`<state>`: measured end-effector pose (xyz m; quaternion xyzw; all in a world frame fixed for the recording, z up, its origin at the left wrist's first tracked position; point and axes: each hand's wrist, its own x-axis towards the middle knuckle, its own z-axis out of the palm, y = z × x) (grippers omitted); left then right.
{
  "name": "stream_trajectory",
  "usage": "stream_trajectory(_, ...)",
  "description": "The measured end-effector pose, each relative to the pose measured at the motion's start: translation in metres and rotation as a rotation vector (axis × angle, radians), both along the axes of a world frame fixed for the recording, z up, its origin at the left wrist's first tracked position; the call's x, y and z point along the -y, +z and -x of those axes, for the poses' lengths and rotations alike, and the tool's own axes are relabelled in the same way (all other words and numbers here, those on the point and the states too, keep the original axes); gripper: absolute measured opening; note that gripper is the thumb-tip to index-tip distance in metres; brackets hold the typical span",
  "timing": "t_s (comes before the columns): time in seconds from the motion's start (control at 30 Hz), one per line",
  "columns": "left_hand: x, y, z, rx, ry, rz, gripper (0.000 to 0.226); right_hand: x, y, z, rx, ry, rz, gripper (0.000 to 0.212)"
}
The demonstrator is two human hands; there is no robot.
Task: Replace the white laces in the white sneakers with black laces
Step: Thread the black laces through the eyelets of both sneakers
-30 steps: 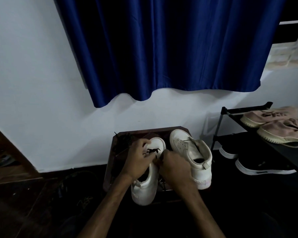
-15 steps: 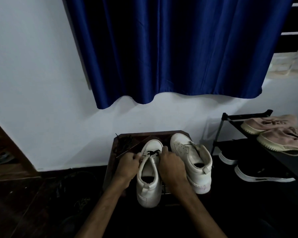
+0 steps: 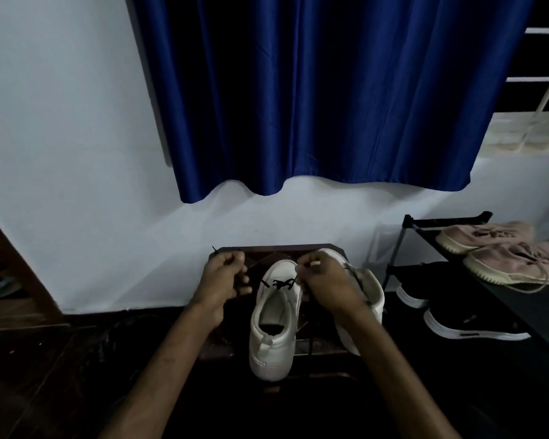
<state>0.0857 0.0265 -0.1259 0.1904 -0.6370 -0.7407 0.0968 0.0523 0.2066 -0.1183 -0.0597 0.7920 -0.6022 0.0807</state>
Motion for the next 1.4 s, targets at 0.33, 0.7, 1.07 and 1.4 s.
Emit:
stream_trajectory(0.33,0.027,0.129,0.004,-0.302,-0.075,-0.049,0.020,-0.025,0.151,0.015,0.043,0.222,0.593,0.025)
stream_trajectory(0.7,0.064,0.124,0.007,-0.398,-0.017,0.427,0.024,-0.043,0.206,0.022,-0.239,0.086,0.755,0.014)
stream_trajectory(1.07,0.040,-0.018,0.006,0.138,-0.205,1.339,0.029,-0.064,0.181,0.029,-0.511,-0.167,0.050,0.015)
stream_trajectory(1.4,-0.014,-0.033,-0.012,-0.027,-0.076,1.038,0.029,-0.006,0.060,0.036,-0.138,0.152,0.027,0.011)
